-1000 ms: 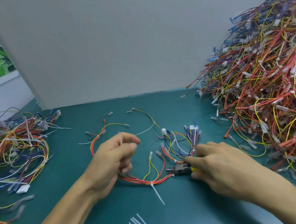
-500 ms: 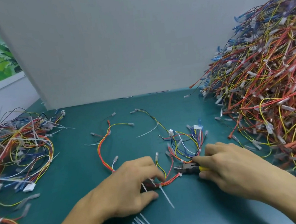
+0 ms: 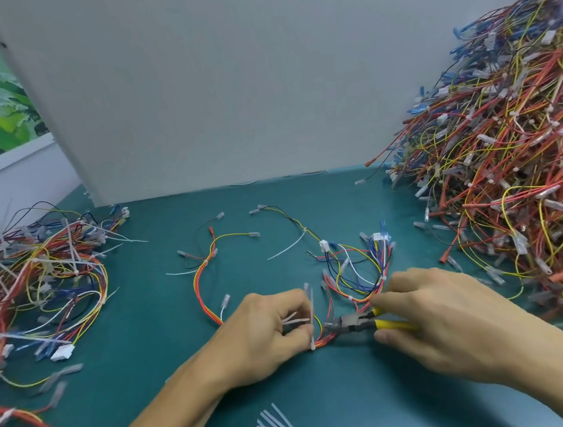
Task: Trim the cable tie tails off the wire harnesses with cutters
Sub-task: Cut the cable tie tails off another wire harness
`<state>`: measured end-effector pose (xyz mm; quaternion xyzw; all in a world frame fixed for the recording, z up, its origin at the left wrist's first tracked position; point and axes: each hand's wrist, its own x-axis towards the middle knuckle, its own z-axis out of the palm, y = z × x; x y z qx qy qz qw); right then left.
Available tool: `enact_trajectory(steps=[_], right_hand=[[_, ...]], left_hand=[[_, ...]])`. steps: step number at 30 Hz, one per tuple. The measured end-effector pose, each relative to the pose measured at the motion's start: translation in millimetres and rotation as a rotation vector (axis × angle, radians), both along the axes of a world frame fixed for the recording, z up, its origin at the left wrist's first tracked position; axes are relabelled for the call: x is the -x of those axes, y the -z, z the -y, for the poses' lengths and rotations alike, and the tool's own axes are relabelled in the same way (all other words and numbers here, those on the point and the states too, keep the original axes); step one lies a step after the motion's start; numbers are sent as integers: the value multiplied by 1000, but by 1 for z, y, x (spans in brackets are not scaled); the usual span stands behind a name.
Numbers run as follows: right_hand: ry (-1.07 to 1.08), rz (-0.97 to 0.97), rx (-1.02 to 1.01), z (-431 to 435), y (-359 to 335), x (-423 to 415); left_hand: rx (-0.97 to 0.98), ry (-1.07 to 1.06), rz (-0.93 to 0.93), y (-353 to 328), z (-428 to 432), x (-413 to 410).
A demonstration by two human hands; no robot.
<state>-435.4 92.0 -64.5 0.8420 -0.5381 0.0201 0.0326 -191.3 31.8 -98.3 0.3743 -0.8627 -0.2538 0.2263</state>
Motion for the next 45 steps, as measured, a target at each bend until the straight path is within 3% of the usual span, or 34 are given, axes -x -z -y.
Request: enact_trajectory(steps=[22, 40, 45], right_hand=[[-78, -64, -57, 3, 10, -11], [-136, -2, -58, -1, 4, -16], [-105, -33, -85, -2, 9, -15]], left_hand=[[-81, 9, 1, -2, 1, -1], [-104, 12, -16, -3, 1, -1], [-198, 1, -114, -5, -2, -1]])
